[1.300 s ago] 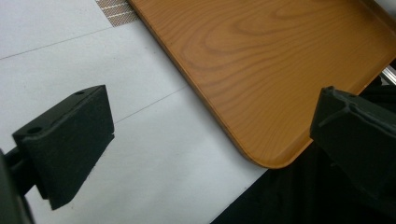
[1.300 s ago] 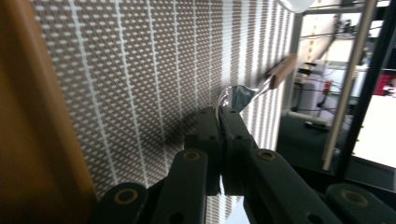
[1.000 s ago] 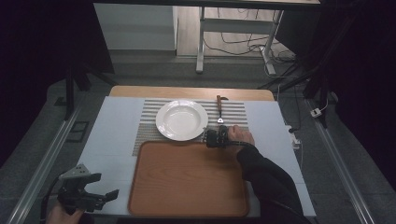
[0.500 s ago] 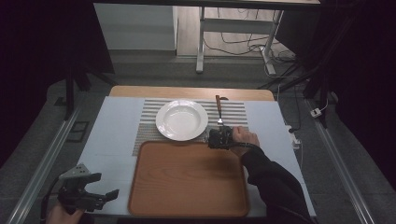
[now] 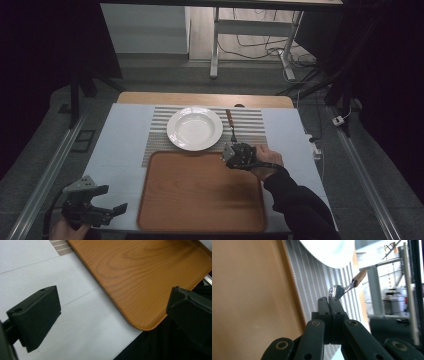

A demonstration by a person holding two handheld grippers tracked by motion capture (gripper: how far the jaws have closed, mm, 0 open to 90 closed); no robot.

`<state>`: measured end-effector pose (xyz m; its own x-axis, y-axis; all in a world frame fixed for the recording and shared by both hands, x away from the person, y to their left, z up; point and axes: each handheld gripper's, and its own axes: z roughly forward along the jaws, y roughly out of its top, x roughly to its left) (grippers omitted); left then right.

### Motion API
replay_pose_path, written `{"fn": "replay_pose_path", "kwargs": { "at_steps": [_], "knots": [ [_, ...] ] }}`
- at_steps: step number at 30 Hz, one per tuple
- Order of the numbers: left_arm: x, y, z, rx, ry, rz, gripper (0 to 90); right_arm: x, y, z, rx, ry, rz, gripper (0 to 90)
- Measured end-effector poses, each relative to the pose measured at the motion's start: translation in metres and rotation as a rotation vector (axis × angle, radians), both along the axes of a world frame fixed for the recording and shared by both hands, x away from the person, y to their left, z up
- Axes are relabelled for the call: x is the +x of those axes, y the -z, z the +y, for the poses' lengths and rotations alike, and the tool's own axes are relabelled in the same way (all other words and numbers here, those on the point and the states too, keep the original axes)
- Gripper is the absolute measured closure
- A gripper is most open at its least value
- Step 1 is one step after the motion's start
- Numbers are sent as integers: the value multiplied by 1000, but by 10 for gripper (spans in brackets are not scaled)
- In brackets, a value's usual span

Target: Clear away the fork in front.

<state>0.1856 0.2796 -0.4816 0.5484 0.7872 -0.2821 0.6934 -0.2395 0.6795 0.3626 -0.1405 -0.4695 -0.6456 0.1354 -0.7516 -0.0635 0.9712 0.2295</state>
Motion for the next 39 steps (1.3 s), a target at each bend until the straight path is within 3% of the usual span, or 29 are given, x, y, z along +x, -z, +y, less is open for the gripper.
{"fn": "replay_pose_path", "kwargs": {
  "at_steps": [1,7,16,25,30,39],
  "knots": [
    [0,0,0,0,0,0,0,0,0,0,0,0,0,898],
    [0,0,0,-3,4,-4,0,-17,-16,-12,149,-3,91,898],
    [-1,-1,1,-15,12,-6,0,-30,-36,-34,440,-6,277,898],
    [0,-2,-1,-45,33,-11,0,-37,-46,-57,652,-27,438,898],
    [1,-3,-5,-50,65,-23,0,-41,-49,-65,735,-34,508,897],
    [14,-5,-17,-90,174,-58,0,-48,-48,-69,762,-65,595,897]
  ]
}}
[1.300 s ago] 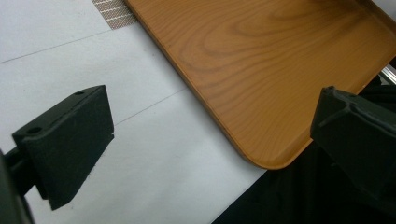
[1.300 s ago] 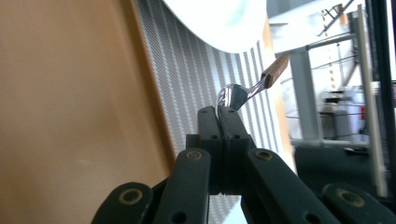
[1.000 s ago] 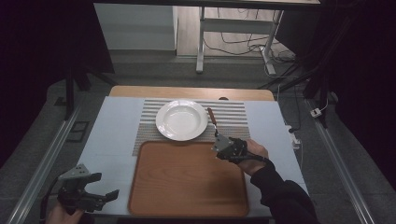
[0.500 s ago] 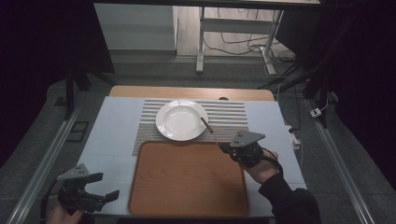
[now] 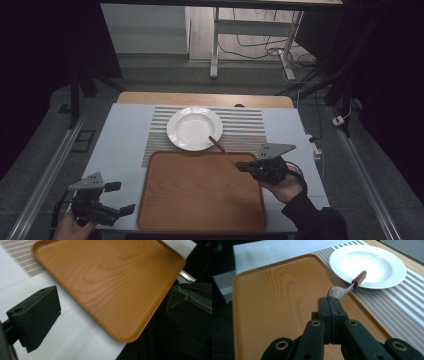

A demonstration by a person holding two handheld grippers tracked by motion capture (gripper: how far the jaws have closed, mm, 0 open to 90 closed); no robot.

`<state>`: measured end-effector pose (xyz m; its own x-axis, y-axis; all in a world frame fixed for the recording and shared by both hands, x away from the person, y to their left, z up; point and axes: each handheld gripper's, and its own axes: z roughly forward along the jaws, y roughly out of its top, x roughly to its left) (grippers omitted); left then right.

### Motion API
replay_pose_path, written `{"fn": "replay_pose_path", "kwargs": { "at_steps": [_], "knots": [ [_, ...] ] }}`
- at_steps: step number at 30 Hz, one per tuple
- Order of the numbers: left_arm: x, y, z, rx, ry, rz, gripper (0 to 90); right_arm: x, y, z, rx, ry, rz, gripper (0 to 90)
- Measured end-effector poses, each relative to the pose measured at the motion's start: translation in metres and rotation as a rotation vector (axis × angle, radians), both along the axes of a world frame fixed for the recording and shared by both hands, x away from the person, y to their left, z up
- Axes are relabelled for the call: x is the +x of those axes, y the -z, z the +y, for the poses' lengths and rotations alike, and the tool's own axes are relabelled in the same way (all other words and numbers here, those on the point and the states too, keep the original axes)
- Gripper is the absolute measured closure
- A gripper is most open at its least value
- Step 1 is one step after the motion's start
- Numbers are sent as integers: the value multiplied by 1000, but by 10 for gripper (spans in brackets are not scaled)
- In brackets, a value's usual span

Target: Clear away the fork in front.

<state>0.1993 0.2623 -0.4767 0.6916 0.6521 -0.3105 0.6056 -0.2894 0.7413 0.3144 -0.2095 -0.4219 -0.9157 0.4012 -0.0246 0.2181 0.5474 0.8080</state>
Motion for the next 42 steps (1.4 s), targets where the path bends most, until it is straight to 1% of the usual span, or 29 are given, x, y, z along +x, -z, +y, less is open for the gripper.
{"fn": "replay_pose_path", "kwargs": {
  "at_steps": [1,3,4,6,9,10,12,13,15,16,19,21,23,24,26,27,29,30,32,33,34,35,36,37,38,39,40,41,42],
  "knots": [
    [4,-1,-4,-17,12,-4,0,-2,0,-1,11,-12,17,897],
    [6,-2,-6,-17,17,-3,0,-3,1,-1,18,-18,24,897],
    [10,-3,-10,-15,23,-11,0,-5,2,-1,23,-34,40,897],
    [13,-4,-12,-15,27,-18,0,-7,2,-1,30,-47,51,897],
    [21,-6,-20,-9,43,-37,0,-10,2,-1,34,-62,57,897],
    [25,-8,-24,0,53,-38,0,-12,1,-1,46,-80,64,897],
    [30,-10,-29,12,74,-33,0,-13,1,-1,52,-89,69,897],
    [34,-12,-33,20,86,-36,0,-16,0,-1,66,-107,80,897],
    [39,-14,-38,31,105,-35,0,-16,0,-1,69,-115,84,897],
    [43,-15,-42,44,117,-42,0,-19,0,-1,80,-135,99,897],
    [53,-19,-54,68,145,-60,0,-21,-1,1,93,-151,111,897],
    [58,-20,-61,84,166,-63,0,-22,0,2,98,-166,120,897],
    [61,-21,-65,95,175,-64,0,-24,0,4,98,-182,125,897],
    [63,-21,-69,101,184,-61,0,-24,0,4,98,-182,125,897],
    [68,-23,-75,106,207,-60,0,-26,1,5,95,-192,127,897],
    [71,-24,-78,116,225,-65,0,-26,1,6,98,-209,132,897],
    [78,-25,-88,139,261,-74,0,-28,1,7,95,-217,140,897],
    [78,-25,-88,139,261,-74,0,-28,1,8,100,-225,145,897],
    [83,-26,-95,139,285,-74,0,-29,0,8,99,-240,151,897],
    [88,-25,-104,157,309,-80,0,-29,0,9,101,-247,155,897],
    [89,-24,-108,169,322,-85,0,-29,0,9,105,-256,160,897],
    [89,-24,-108,169,322,-85,0,-30,0,10,108,-267,166,897],
    [93,-22,-116,195,347,-90,0,-30,1,10,111,-273,171,897],
    [93,-22,-116,195,347,-90,0,-30,1,10,111,-273,171,897],
    [95,-21,-120,200,366,-90,0,-30,1,11,108,-279,175,897],
    [96,-21,-124,201,377,-91,0,-31,0,13,107,-299,182,897],
    [99,-20,-129,197,415,-91,0,-32,0,14,109,-305,185,897],
    [99,-20,-129,197,415,-91,0,-32,0,15,109,-313,188,897],
    [102,-20,-134,198,455,-92,0,-32,0,16,105,-322,192,897]
  ]
}}
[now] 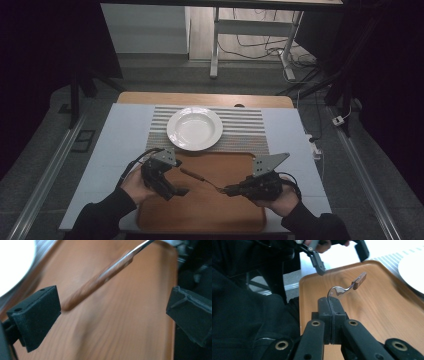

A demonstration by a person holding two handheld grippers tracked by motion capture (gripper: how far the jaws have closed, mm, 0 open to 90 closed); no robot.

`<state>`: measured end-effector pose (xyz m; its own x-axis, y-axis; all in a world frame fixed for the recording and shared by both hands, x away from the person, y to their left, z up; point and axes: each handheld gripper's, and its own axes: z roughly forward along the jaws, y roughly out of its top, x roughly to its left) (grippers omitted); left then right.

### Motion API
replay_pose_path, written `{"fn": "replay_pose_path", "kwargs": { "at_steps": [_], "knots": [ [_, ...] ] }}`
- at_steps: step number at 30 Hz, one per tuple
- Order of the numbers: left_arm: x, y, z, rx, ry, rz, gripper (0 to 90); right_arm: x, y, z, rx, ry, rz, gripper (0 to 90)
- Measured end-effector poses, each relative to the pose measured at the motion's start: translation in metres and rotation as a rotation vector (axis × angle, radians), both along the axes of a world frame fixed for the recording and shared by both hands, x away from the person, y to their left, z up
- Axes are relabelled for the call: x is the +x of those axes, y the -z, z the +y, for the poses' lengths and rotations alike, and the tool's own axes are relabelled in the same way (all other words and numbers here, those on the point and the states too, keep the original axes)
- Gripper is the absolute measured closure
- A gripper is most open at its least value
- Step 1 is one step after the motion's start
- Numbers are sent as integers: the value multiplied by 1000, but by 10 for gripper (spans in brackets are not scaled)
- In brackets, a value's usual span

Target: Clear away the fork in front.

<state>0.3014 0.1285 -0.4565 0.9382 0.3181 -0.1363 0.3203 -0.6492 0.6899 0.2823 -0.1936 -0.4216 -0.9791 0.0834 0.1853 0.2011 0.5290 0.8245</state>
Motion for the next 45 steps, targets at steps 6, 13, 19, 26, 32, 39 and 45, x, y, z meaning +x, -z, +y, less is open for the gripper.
{"fn": "replay_pose_path", "kwargs": {
  "at_steps": [6,13,19,26,32,39,45],
  "knots": [
    [2,1,-17,49,94,-47,41,-2,0,4,7,-44,18,897],
    [-5,1,-29,105,217,-104,319,-6,1,7,-13,-91,17,896],
    [-9,1,-35,144,294,-121,552,-8,2,9,-18,-139,21,897],
    [-12,4,-39,161,397,-110,719,-8,5,10,-39,-171,27,896],
    [-15,7,-39,177,478,-117,773,-7,8,10,-52,-172,17,866],
    [-15,11,-35,175,434,-32,797,-4,13,9,-60,-75,-1,734],
    [-15,10,-23,157,324,6,797,-2,10,-2,-48,88,-32,547]
  ]
}}
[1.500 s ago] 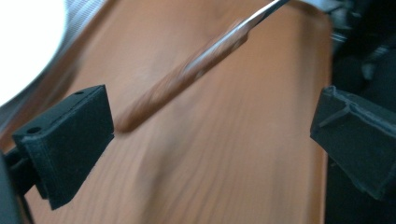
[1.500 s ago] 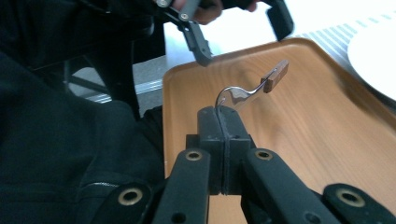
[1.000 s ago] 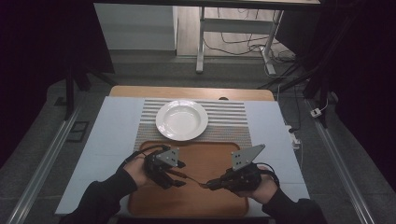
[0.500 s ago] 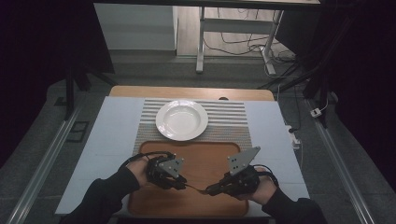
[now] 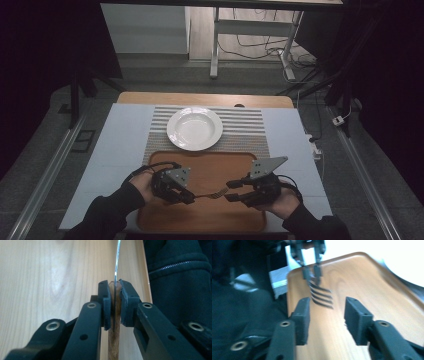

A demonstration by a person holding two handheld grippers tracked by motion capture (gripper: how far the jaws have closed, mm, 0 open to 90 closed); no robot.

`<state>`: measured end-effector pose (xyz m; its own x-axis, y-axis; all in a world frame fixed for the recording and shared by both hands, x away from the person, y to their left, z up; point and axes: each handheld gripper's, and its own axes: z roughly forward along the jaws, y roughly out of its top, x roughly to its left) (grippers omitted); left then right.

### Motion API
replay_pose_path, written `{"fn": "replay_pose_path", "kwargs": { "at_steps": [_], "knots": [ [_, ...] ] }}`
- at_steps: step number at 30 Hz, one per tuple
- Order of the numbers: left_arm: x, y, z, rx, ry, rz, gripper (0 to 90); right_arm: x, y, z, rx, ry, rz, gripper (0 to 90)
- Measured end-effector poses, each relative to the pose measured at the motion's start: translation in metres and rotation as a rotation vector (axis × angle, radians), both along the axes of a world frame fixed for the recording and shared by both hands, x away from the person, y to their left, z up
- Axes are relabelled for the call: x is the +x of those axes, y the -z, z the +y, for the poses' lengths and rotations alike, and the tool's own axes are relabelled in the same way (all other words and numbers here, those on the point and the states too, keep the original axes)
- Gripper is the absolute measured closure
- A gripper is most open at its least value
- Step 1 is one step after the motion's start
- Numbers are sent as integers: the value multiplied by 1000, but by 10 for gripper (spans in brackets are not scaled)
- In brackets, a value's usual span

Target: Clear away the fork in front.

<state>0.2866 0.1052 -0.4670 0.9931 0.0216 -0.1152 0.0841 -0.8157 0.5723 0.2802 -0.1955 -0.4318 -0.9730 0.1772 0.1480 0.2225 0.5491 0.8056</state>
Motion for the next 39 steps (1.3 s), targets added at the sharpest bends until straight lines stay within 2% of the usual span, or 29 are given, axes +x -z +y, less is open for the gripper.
{"fn": "replay_pose_path", "kwargs": {
  "at_steps": [4,5,6,7,8,9,10,12,13,22,25,28,30,33,35,36,39],
  "knots": [
    [-1,1,6,13,-90,27,797,0,2,-9,-26,108,-44,447],
    [-1,1,6,13,-90,27,797,-1,3,-12,-28,135,-47,420],
    [-2,1,8,20,-112,29,797,-2,5,-14,-30,160,-49,394],
    [-2,2,9,25,-138,39,797,-2,5,-14,-30,160,-49,394],
    [-2,2,10,36,-155,36,797,-4,6,-18,-35,208,-57,338],
    [-3,3,12,39,-189,46,797,-5,7,-19,-42,227,-65,305],
    [-3,3,12,39,-189,46,797,-6,7,-21,-43,248,-71,270],
    [-3,3,14,46,-232,55,797,-8,7,-22,-43,270,-78,245],
    [-4,3,15,50,-253,57,797,-12,7,-25,-64,312,-105,218],
    [-7,5,28,70,-416,99,796,-23,8,-41,-57,407,-100,151],
    [-8,5,34,69,-495,117,796,-28,10,-50,-59,462,-90,100],
    [-9,6,38,69,-557,141,796,-31,10,-53,-64,486,-87,74],
    [-10,8,40,84,-615,147,796,-34,11,-56,-68,504,-89,50],
    [-10,13,42,95,-677,189,795,-40,11,-62,-80,536,-87,20],
    [-10,16,42,123,-719,187,795,-42,11,-66,-74,550,-86,12],
    [-10,17,42,135,-734,186,795,-44,11,-69,-73,564,-86,8],
    [-7,23,43,144,-779,217,794,-48,12,-75,-77,583,-82,2]
  ]
}}
